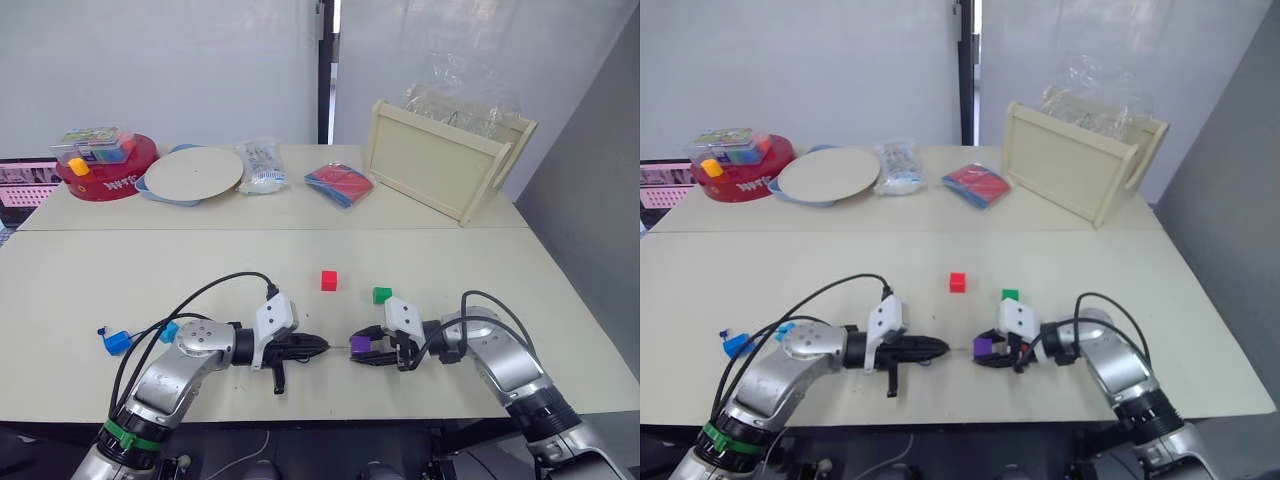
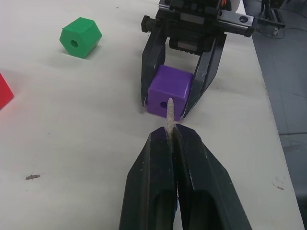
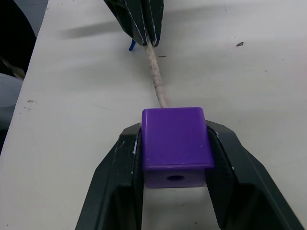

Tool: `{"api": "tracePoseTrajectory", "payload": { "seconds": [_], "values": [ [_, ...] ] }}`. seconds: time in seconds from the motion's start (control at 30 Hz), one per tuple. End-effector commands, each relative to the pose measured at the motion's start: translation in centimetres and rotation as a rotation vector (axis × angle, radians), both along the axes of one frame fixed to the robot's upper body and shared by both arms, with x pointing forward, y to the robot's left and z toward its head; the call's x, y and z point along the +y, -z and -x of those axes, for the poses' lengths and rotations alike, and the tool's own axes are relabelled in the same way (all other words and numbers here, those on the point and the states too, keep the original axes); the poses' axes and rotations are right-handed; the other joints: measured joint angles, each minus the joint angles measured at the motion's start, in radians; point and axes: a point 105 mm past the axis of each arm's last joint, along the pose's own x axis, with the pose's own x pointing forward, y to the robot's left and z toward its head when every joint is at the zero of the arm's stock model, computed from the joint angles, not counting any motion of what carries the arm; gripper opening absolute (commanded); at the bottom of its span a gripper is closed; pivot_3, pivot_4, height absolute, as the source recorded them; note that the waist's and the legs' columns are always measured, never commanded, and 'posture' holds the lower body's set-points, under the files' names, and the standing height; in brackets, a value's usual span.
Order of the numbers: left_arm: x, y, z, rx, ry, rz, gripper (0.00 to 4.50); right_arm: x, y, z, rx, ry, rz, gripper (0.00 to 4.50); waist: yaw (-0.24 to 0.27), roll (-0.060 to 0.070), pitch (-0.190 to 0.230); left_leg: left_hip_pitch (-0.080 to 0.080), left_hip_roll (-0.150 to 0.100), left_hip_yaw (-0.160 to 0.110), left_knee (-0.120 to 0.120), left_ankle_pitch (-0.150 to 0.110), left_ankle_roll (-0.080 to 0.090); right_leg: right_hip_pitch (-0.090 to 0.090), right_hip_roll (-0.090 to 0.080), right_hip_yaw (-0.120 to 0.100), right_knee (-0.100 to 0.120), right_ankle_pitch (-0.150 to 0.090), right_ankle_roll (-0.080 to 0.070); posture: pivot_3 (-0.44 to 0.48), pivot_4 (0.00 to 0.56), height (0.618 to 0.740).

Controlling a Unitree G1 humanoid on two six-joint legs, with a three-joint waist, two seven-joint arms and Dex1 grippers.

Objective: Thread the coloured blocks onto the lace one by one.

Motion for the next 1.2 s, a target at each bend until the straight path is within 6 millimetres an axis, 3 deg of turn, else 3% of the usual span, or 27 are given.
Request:
{"api": "tracePoseTrajectory", "payload": {
  "seconds": [0.03,0.3,0.8,1.2],
  "values": [
    [-0.7,-0.6,0.3,-0.035,0.040,0.001,0.00,0.6,-0.7,0.2,-0.025,-0.011,-0.025,1.20,0.000,0.000,0.000,0.000,0.000,0.000,0.000,0.000,0.000,0.000,0.000,0.000,0.000,0.000,0.000,0.000,0.150,0.740],
    [-0.8,-0.8,0.1,-0.039,0.037,0.008,0.00,0.6,-0.7,0.5,-0.021,-0.011,-0.023,1.20,0.000,0.000,0.000,0.000,0.000,0.000,0.000,0.000,0.000,0.000,0.000,0.000,0.000,0.000,0.000,0.000,0.150,0.740],
    [-4.4,-0.6,0.3,-0.014,0.125,0.054,0.00,2.3,-1.1,0.5,-0.016,0.007,-0.062,1.20,0.006,0.000,0.000,0.000,0.000,0.000,0.002,0.000,0.000,0.002,0.000,0.000,0.000,0.000,0.000,0.000,0.150,0.740],
    [-2.6,0.3,-0.2,0.011,0.099,0.056,0.00,2.6,-1.3,1.2,-0.005,-0.014,-0.101,1.20,0.003,0.000,0.000,0.002,0.000,0.000,0.002,0.000,0.000,0.002,0.000,0.000,0.000,0.000,0.000,0.000,0.150,0.740]
  ]
}}
